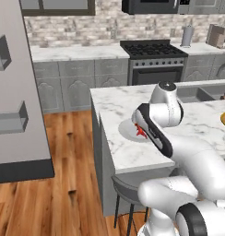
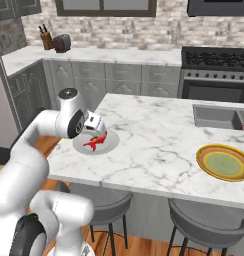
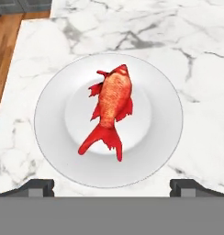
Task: Transport the fish and corn to the fridge. Place the fish on the rack containing meat and place the corn on the rack containing the vegetable, ensuring meats and vegetables are on different racks.
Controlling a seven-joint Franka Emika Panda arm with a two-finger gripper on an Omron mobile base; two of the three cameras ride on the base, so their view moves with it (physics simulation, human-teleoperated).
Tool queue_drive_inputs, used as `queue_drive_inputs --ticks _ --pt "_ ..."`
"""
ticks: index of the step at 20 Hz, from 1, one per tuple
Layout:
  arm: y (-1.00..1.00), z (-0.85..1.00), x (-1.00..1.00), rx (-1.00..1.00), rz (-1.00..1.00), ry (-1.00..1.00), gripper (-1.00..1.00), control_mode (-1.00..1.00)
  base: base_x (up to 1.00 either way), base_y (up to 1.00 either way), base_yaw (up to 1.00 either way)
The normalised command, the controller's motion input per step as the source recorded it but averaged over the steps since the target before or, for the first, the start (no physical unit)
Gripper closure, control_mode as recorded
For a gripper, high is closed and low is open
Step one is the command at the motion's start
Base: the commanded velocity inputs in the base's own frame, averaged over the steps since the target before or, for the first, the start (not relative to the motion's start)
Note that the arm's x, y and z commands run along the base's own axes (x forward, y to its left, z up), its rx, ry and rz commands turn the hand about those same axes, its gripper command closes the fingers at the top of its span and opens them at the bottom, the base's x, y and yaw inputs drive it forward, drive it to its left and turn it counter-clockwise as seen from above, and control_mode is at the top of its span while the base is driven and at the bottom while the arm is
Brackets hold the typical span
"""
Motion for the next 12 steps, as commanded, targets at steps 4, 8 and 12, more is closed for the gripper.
queue_drive_inputs --ticks 4,8,12 --pt "0.00 -0.34 0.56 0.00 0.00 0.11 -1.00 -1.00 0.00 0.00 0.00" --pt "0.00 -0.32 0.65 0.00 0.00 0.16 -1.00 -1.00 0.00 0.00 0.00" --pt "0.00 -0.31 0.53 0.00 0.00 0.15 -1.00 -1.00 0.00 0.00 0.00"
